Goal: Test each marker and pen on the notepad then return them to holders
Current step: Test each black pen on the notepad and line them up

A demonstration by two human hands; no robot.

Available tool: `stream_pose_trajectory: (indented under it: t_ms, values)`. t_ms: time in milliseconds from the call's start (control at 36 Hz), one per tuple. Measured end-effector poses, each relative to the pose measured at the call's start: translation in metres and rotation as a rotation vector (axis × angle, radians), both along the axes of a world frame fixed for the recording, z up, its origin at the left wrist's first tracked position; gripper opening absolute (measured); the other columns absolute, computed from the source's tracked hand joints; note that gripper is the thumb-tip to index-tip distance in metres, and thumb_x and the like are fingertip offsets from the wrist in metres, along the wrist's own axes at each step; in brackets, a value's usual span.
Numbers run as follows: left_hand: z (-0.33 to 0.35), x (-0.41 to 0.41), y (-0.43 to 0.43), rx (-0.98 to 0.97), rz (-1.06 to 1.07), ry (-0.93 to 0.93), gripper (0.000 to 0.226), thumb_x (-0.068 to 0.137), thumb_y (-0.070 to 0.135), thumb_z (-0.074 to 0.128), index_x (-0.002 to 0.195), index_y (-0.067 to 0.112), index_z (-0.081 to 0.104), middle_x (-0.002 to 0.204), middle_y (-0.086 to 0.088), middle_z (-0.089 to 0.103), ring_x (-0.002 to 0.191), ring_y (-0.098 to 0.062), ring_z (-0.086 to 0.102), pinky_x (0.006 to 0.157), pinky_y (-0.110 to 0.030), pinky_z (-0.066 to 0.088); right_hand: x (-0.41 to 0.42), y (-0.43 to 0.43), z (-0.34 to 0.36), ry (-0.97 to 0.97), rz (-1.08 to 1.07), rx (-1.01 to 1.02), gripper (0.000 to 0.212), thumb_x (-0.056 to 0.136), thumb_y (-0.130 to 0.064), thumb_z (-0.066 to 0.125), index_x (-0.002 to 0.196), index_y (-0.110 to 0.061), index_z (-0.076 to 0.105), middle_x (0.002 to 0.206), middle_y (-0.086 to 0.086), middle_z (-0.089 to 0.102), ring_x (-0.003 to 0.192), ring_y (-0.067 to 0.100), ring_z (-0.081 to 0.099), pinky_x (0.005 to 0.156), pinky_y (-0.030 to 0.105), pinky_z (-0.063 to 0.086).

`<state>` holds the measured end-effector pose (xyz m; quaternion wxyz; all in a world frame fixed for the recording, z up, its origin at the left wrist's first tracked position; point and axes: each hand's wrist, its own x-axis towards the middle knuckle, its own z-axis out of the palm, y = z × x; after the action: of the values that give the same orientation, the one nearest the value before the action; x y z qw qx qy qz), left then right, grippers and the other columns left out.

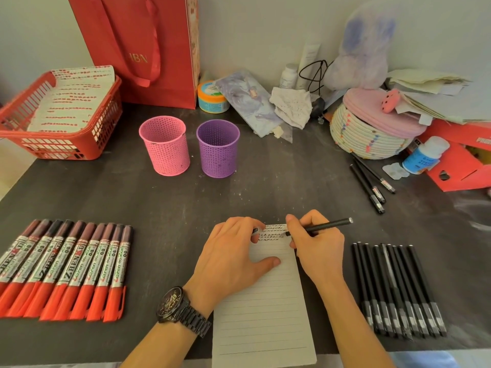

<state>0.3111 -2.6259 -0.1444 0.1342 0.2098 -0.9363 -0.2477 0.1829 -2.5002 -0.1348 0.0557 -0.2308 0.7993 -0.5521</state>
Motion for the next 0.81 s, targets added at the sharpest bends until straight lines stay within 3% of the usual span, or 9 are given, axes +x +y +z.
stream_pose_trajectory:
  t_ms: [111,222,333,417,500,583,694,806]
  values:
    - [0.003,0.002,0.001,-0.019,-0.011,0.021,0.047,0.074,0.075,0.055,0.089,0.053,0.016,0.110,0.025,0.054,0.099,0.008,0.036,0.089,-0.016,0.024,-0.002,0.002,0.005,-0.072,-0.060,-0.106,0.033,0.089,-0.040,0.074,0.065,-0.025,0.058,0.052,0.002,0.064,0.043,0.009,0.058,0.049,0.016,0.046]
    - [0.008,0.004,0.004,-0.019,-0.031,0.084,0.027,0.089,0.065,0.046,0.104,0.043,0.038,0.103,0.024,0.052,0.104,0.004,0.044,0.093,-0.018,0.032,0.000,0.004,0.010,-0.094,-0.069,-0.175,0.033,0.093,-0.045,0.068,0.068,-0.025,0.059,0.056,0.005,0.064,0.046,0.014,0.057,0.050,0.021,0.045]
    - [0.011,0.008,0.002,0.027,-0.055,0.148,0.031,0.101,0.042,0.030,0.120,0.032,0.052,0.117,0.022,0.053,0.114,0.004,0.045,0.099,-0.014,0.029,0.004,0.009,0.017,-0.236,0.037,-0.345,0.021,0.102,-0.021,0.055,0.087,-0.020,0.069,0.076,0.012,0.072,0.052,0.019,0.058,0.048,0.025,0.044]
    - [0.012,0.009,0.004,0.015,-0.039,0.186,0.026,0.103,0.036,0.030,0.114,0.032,0.053,0.111,0.022,0.055,0.109,0.002,0.048,0.095,-0.016,0.032,0.009,0.016,0.020,-0.378,0.126,-0.454,0.023,0.099,-0.015,0.049,0.097,-0.014,0.072,0.091,0.019,0.075,0.056,0.021,0.059,0.049,0.026,0.048]
    - [0.011,0.008,0.005,-0.048,-0.009,0.199,0.022,0.104,0.039,0.032,0.105,0.033,0.053,0.099,0.023,0.052,0.097,-0.001,0.048,0.084,-0.022,0.039,0.016,0.020,0.017,-0.450,0.114,-0.479,0.027,0.102,-0.006,0.045,0.087,-0.014,0.067,0.085,0.023,0.074,0.050,0.021,0.057,0.045,0.027,0.046]
    - [0.009,0.006,0.005,-0.108,0.003,0.222,0.029,0.104,0.039,0.034,0.114,0.032,0.060,0.096,0.021,0.056,0.092,-0.004,0.049,0.077,-0.024,0.043,0.019,0.024,0.011,-0.439,0.072,-0.463,0.024,0.101,-0.005,0.050,0.081,-0.009,0.063,0.077,0.024,0.073,0.046,0.021,0.053,0.043,0.026,0.042]
    - [0.007,0.006,0.005,-0.128,0.013,0.230,0.036,0.102,0.039,0.038,0.128,0.028,0.061,0.095,0.017,0.061,0.087,-0.006,0.053,0.072,-0.029,0.052,0.020,0.027,0.008,-0.444,0.055,-0.501,0.027,0.098,-0.006,0.055,0.076,-0.013,0.070,0.072,0.024,0.070,0.045,0.020,0.050,0.044,0.024,0.042]
    - [0.009,0.006,0.006,-0.075,0.019,0.236,0.030,0.100,0.039,0.045,0.127,0.033,0.056,0.097,0.019,0.063,0.086,-0.002,0.052,0.070,-0.028,0.052,0.020,0.028,0.007,-0.452,0.064,-0.532,0.026,0.095,-0.005,0.057,0.076,-0.013,0.071,0.068,0.024,0.068,0.045,0.019,0.051,0.044,0.024,0.042]
